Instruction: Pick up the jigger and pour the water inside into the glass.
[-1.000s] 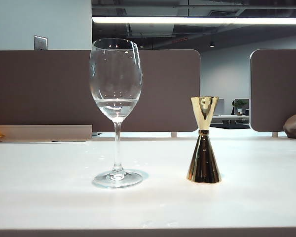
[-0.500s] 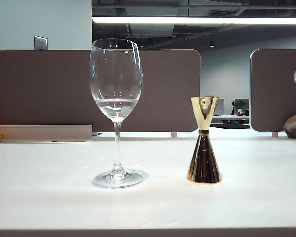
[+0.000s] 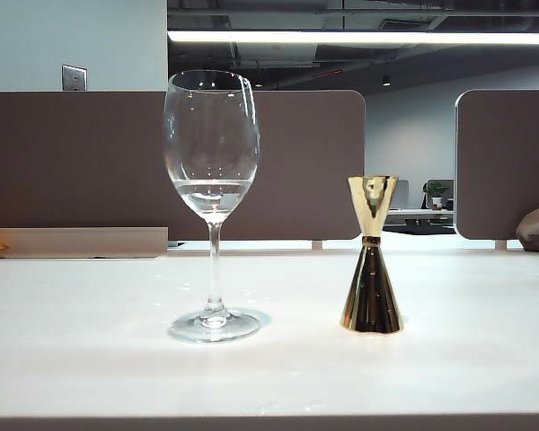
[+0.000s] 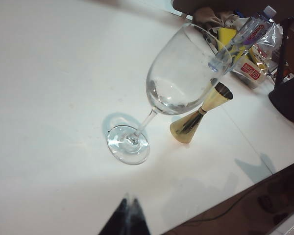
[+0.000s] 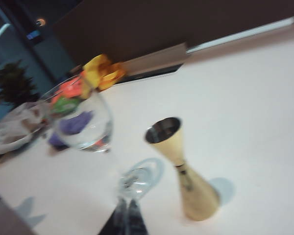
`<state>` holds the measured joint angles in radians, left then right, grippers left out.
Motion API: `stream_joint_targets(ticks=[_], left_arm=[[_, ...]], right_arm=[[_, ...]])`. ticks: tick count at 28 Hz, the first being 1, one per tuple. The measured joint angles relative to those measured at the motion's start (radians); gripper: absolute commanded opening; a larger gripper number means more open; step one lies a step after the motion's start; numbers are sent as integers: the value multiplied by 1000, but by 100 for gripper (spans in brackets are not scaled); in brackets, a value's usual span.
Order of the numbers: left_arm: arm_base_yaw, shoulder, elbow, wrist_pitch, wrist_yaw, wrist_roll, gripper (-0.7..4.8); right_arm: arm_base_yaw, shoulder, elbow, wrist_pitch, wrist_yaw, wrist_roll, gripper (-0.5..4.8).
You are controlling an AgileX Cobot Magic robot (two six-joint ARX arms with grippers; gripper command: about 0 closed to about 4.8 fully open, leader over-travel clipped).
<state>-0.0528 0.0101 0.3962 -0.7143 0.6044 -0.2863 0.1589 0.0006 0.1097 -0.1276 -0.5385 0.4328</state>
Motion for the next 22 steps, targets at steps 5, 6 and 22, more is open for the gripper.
stream_joint_targets(ticks=[5,6,22], left_arm=[[0,0,0,0,-3,0,-3],[0,0,0,0,-3,0,-2],[0,0,0,1,-2,0,-2]], right_arm=[[1,1,-3,-85,68,-65,-10],[2,1,-3,-88,83,-79,-10],[1,123,222,-199,153,-262,-10]])
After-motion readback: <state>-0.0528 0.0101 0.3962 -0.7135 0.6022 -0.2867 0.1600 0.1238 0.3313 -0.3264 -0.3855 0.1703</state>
